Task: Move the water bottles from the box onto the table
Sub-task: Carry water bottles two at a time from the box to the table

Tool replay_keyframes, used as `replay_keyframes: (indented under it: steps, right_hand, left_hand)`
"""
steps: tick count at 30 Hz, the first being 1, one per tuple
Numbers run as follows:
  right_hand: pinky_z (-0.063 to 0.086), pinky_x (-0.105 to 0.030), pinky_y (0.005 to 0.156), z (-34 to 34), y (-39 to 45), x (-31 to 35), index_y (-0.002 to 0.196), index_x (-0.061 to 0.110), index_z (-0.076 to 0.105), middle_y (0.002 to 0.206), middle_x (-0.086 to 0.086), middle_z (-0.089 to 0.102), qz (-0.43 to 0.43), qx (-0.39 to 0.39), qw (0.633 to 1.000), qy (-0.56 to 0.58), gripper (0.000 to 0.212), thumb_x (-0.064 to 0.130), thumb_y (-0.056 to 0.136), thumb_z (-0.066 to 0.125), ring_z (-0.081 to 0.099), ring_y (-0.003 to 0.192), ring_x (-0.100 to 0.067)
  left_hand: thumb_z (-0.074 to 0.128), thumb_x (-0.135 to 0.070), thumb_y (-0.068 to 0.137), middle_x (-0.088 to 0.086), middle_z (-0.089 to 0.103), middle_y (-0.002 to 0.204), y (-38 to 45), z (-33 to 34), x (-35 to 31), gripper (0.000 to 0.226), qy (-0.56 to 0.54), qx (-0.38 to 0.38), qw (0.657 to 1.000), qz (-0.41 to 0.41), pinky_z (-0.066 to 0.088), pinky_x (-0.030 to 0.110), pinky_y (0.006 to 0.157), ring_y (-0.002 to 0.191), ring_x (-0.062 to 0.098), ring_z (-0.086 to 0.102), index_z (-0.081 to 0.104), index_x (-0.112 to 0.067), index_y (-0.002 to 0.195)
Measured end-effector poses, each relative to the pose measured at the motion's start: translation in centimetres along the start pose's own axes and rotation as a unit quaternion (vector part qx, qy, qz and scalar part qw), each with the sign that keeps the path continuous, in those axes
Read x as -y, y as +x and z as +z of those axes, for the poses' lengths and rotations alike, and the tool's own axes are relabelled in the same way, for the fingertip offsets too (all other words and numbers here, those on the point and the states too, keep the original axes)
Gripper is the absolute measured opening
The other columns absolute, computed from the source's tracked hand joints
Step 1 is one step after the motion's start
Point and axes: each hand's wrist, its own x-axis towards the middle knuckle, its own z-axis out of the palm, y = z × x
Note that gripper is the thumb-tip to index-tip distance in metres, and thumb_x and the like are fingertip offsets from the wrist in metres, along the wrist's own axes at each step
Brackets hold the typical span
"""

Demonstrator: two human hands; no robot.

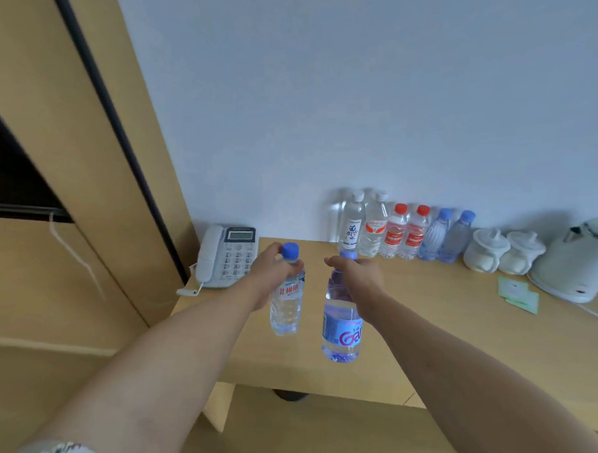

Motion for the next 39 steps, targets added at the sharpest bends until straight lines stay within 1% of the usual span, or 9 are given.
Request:
replay_keyframes:
  steps: [3, 9, 14, 18, 22, 27, 32, 36, 39]
  right_hand:
    - [0.058, -0.043, 0.065, -0.3, 1.4, 0.4, 0.077, 0.007, 0.067, 0.057, -0.007, 0.063, 0.002, -0.024, 1.000, 0.010, 0.024, 0.023, 0.072, 0.084, 0.061, 0.053, -0.027]
    - [0.063, -0.053, 0.074, -1.5, 5.4, 1.0, 0.079, 0.006, 0.070, 0.059, -0.005, 0.067, 0.008, -0.059, 0.998, -0.007, 0.025, 0.026, 0.073, 0.085, 0.067, 0.059, -0.028]
    - [0.064, -0.052, 0.073, -2.3, 9.7, 1.9, 0.081, 0.005, 0.072, 0.060, -0.004, 0.068, 0.010, -0.047, 0.999, -0.014, 0.025, 0.026, 0.075, 0.084, 0.068, 0.057, -0.023]
    - [0.062, -0.052, 0.076, -2.9, 13.4, 2.3, 0.076, 0.007, 0.071, 0.057, -0.004, 0.067, 0.016, -0.037, 0.999, -0.022, 0.021, 0.025, 0.077, 0.083, 0.067, 0.051, -0.020]
    - [0.062, -0.054, 0.080, -3.4, 16.6, 2.6, 0.079, 0.010, 0.071, 0.061, -0.004, 0.068, 0.021, -0.015, 0.999, -0.042, 0.021, 0.027, 0.078, 0.082, 0.067, 0.059, -0.021]
    - [0.061, -0.057, 0.080, -3.4, 19.1, 2.4, 0.080, 0.010, 0.071, 0.059, -0.003, 0.066, 0.032, -0.007, 0.999, -0.035, 0.020, 0.025, 0.077, 0.083, 0.066, 0.060, -0.021]
    - [0.061, -0.056, 0.081, -3.0, 20.2, 2.0, 0.083, 0.010, 0.071, 0.058, -0.002, 0.066, 0.045, -0.007, 0.999, -0.028, 0.020, 0.025, 0.078, 0.083, 0.066, 0.060, -0.021]
    - [0.061, -0.058, 0.083, -2.3, 20.3, 2.0, 0.084, 0.009, 0.069, 0.060, -0.001, 0.066, 0.046, -0.010, 0.999, -0.027, 0.021, 0.025, 0.080, 0.082, 0.067, 0.062, -0.021]
    - [0.061, -0.058, 0.083, -1.3, 19.8, 2.2, 0.080, 0.011, 0.068, 0.060, -0.001, 0.065, 0.038, -0.003, 0.998, -0.045, 0.021, 0.026, 0.081, 0.082, 0.067, 0.060, -0.018]
  left_hand:
    - [0.076, -0.014, 0.092, 0.005, 0.064, 0.127, 3.0, 0.3, -0.8, 0.033, 0.054, 0.006, 0.998, 0.015, 0.050, 0.053, 0.103, 0.115, 0.030, 0.063, 0.061, -0.021, 0.121]
    - [0.063, -0.006, 0.092, 0.006, 0.069, 0.112, 8.4, 1.8, -1.8, 0.016, 0.058, -0.042, 0.997, 0.024, 0.059, 0.050, 0.086, 0.110, 0.032, 0.065, 0.066, -0.020, 0.100]
    - [0.076, -0.009, 0.088, -0.005, 0.067, 0.100, 12.8, 5.0, -3.7, 0.020, 0.040, -0.069, 0.995, 0.053, 0.056, 0.037, 0.081, 0.101, 0.026, 0.065, 0.070, -0.021, 0.103]
    - [0.078, -0.005, 0.085, -0.003, 0.067, 0.103, 16.5, 7.2, -5.0, 0.025, 0.030, -0.095, 0.993, 0.056, 0.048, 0.020, 0.064, 0.092, 0.021, 0.063, 0.071, -0.022, 0.102]
    - [0.079, -0.003, 0.084, -0.004, 0.067, 0.099, 19.4, 8.2, -5.5, 0.026, 0.038, -0.114, 0.991, 0.051, 0.048, 0.025, 0.077, 0.093, 0.020, 0.063, 0.072, -0.022, 0.101]
    - [0.084, -0.004, 0.078, -0.002, 0.068, 0.090, 21.7, 8.9, -6.3, 0.025, 0.070, -0.140, 0.983, 0.096, 0.046, 0.016, 0.063, 0.083, 0.016, 0.060, 0.072, -0.020, 0.093]
    - [0.090, -0.012, 0.075, -0.004, 0.067, 0.099, 23.6, 9.2, -6.4, 0.034, 0.099, -0.154, 0.978, 0.102, 0.043, 0.022, 0.082, 0.095, 0.016, 0.062, 0.076, -0.014, 0.107]
    - [0.094, -0.021, 0.071, -0.010, 0.061, 0.088, 24.4, 8.8, -6.0, 0.037, 0.092, -0.165, 0.979, 0.082, 0.046, 0.024, 0.078, 0.084, 0.013, 0.060, 0.068, -0.016, 0.098]
    - [0.094, -0.026, 0.071, -0.014, 0.059, 0.089, 24.3, 8.0, -5.5, 0.041, 0.097, -0.137, 0.983, 0.071, 0.046, 0.023, 0.077, 0.082, 0.009, 0.057, 0.064, -0.018, 0.098]
